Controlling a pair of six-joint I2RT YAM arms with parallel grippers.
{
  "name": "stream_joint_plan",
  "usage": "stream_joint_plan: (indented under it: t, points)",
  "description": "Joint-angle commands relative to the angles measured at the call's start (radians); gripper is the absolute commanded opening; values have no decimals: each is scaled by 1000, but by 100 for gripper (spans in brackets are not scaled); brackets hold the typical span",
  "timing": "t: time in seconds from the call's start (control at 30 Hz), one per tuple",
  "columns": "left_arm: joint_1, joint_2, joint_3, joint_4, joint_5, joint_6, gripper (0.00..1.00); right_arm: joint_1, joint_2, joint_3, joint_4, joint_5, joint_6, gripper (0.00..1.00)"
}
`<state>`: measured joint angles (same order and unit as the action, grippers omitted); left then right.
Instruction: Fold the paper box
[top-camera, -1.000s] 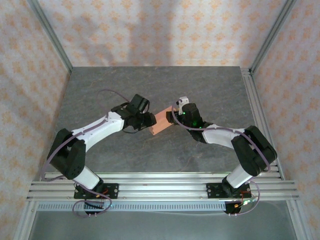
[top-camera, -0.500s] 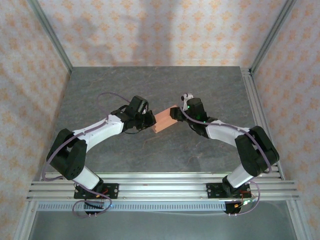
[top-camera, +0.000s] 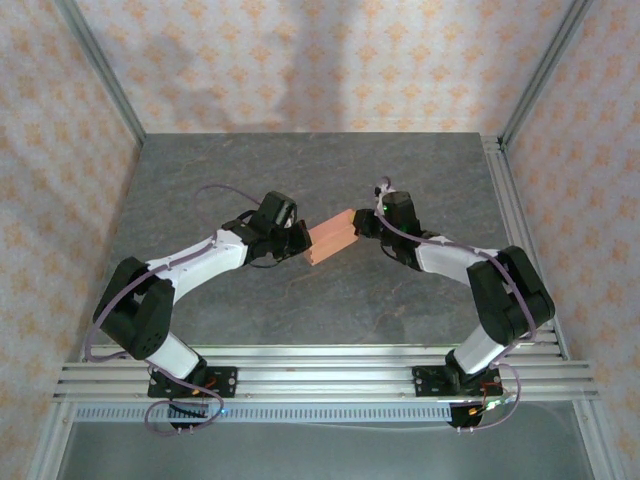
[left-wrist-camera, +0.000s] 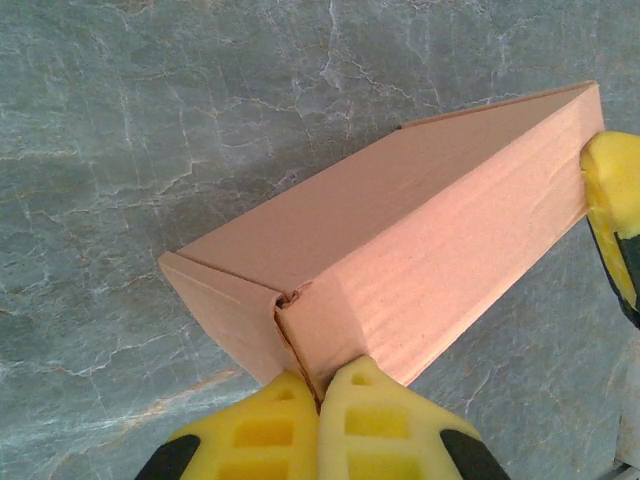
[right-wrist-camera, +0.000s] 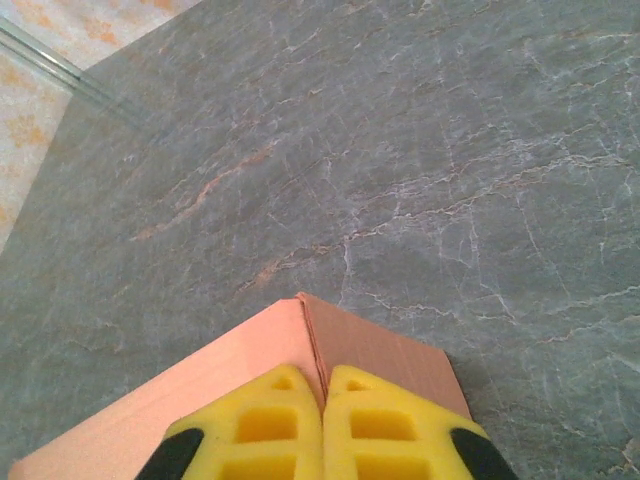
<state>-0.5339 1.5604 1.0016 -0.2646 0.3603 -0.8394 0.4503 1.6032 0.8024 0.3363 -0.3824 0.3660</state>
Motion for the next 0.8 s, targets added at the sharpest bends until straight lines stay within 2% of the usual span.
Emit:
stream_joint_plan:
  t: [0.0,0.07,0.1,0.17,0.2,0.23,0.27,0.3,0.37,0.4,0.47,0.53,0.63,0.7,0.77]
  points:
    - [-1,91,-49,-142,-24,22,0,35,11,-7,-57,-92,12,0]
    - [-2,86,-52,-139,-24,21,0,33,3,3,-58,-97,13,0]
    - [-1,81,-53,-139,-22,20,0,33,-1,9,-59,-97,14,3]
    - [-1,71,-52,-139,-21,23,8,35,-5,18,-57,-98,16,26]
    - [-2,66,-50,-140,-21,25,14,33,-4,21,-54,-99,16,33]
    - [-1,62,-48,-140,-20,26,18,33,0,24,-54,-101,14,34]
    - [-1,58,-46,-141,-19,27,23,33,5,25,-53,-105,9,34]
    - [-1,54,-44,-140,-18,29,24,33,12,23,-51,-107,8,30]
    - [-1,46,-42,-139,-17,30,20,33,20,15,-47,-99,11,6]
    - [-1,40,-41,-140,-20,32,15,33,19,9,-40,-99,15,0]
    - [-2,26,-38,-139,-22,38,8,33,10,1,-28,-95,21,0]
    - [-1,10,-28,-144,-27,50,6,33,-7,1,-31,-87,17,2]
    - [-1,-9,7,-177,-52,80,9,33,-31,8,-40,-67,2,29]
    - [-1,-24,33,-188,-60,103,27,33,-42,12,-42,-55,-3,40]
    - [-1,-43,66,-192,-63,145,50,33,-54,11,-36,-35,-3,54]
